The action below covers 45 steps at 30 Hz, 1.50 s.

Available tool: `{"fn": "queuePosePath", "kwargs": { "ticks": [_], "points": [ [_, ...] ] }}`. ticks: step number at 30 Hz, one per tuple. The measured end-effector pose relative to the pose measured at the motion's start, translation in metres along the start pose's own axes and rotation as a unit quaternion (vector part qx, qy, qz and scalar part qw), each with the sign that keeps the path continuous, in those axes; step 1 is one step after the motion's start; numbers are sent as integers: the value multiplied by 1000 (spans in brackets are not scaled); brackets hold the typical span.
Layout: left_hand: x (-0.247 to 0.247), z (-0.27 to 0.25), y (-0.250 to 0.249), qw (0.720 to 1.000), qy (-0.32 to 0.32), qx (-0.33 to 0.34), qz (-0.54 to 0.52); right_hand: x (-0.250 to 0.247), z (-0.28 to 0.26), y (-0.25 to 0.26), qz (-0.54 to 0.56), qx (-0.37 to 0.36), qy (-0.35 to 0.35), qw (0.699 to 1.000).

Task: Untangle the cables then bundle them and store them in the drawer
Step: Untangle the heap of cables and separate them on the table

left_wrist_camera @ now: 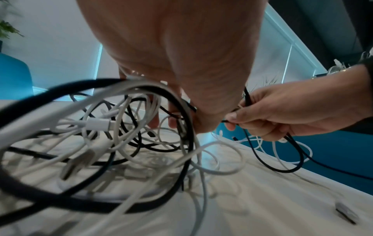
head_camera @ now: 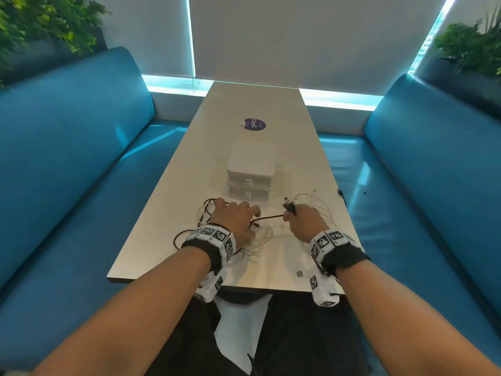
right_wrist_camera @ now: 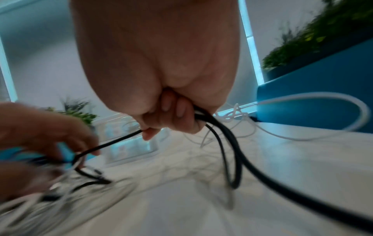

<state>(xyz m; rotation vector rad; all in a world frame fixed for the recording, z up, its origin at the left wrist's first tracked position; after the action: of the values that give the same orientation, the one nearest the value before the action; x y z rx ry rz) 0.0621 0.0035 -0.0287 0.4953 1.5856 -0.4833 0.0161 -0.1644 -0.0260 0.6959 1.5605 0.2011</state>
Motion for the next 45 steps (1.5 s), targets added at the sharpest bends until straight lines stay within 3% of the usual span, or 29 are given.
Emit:
{"fn": "queuePosePath", "kwargs": {
  "ticks": [3, 9, 17, 23, 31, 36, 39, 42, 45],
  "points": [
    [3, -1, 2, 1000, 14, -1, 2, -13, -1, -17, -15, 34, -14, 999],
    [2, 0, -13, 1000, 11, -9, 4, 5, -3, -3, -55, -3, -21, 998],
    [3, 4, -23, 999, -10, 16, 33, -6, -3, -5, -57, 12, -50, 997],
    [8, 6, -28, 998, -12, 18, 51, 21, -16, 32, -20, -73, 21, 997],
    [13, 4, -26, 996, -5, 16, 89, 23, -10, 31, -11, -50, 40, 998],
    [18, -1, -19, 994, 17, 14, 107, -7, 0, -1, -44, 17, -35, 998],
    [16, -3, -20, 994, 12, 26, 106, -18, 1, -23, -87, 46, -46, 994],
    [15, -3, -25, 994, 19, 24, 102, -11, -2, -21, -80, 27, -50, 995],
    [15, -3, -23, 994, 22, 14, 103, 6, -4, -3, -59, -40, -42, 997]
  ]
}}
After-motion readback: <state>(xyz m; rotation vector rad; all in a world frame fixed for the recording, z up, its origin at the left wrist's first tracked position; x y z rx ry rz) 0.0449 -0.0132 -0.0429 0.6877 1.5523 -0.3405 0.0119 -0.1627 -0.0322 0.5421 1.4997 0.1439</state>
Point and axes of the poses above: each hand's wrist, its own z-axis towards the middle knuckle, its own x-axis out of the palm, y = z × x, the point moved 8 cm from there along z, towards the middle knuckle, and after that the axes turned 3 degrees about -x, right-handed, at the moved point
